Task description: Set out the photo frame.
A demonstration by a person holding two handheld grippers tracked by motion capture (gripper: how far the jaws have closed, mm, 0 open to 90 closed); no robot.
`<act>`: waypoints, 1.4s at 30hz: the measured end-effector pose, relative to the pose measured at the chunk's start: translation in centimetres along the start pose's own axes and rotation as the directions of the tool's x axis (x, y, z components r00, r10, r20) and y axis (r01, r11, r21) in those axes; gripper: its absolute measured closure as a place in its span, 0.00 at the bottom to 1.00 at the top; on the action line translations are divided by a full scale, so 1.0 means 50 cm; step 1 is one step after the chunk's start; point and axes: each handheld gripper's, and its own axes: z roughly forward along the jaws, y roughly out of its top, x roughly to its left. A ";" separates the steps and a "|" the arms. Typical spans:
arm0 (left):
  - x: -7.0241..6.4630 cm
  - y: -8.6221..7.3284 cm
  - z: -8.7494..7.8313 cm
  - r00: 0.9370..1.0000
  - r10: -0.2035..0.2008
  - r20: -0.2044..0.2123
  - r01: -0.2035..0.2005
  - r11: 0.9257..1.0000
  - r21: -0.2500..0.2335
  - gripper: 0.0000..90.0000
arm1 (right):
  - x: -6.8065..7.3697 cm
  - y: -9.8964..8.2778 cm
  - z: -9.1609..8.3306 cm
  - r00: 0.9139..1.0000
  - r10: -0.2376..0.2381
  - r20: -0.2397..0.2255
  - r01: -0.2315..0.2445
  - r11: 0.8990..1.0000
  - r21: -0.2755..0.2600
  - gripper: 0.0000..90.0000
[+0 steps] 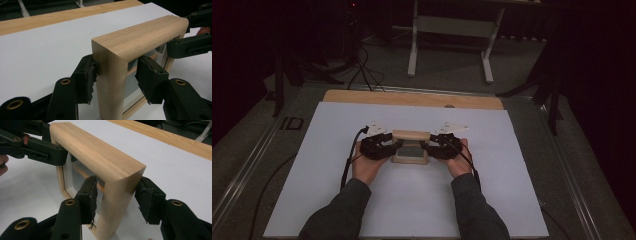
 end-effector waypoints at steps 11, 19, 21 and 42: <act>0.000 0.002 0.006 0.999 -0.035 -0.014 0.035 0.999 0.004 0.54 | -0.008 0.007 0.009 1.000 0.010 -0.005 -0.010 1.000 0.014 0.56; 0.007 0.004 0.010 0.999 -0.054 -0.003 0.054 0.999 0.010 0.54 | -0.010 0.008 0.014 1.000 0.024 -0.003 -0.024 1.000 0.012 0.55; 0.009 0.005 0.012 0.998 -0.066 0.004 0.066 0.998 0.013 0.53 | -0.010 0.008 0.016 1.000 0.030 -0.003 -0.030 0.999 0.011 0.54; 0.017 0.005 0.015 0.994 -0.105 -0.005 0.105 0.994 0.024 0.43 | -0.016 0.009 0.011 0.999 0.041 -0.002 -0.041 0.999 0.017 0.45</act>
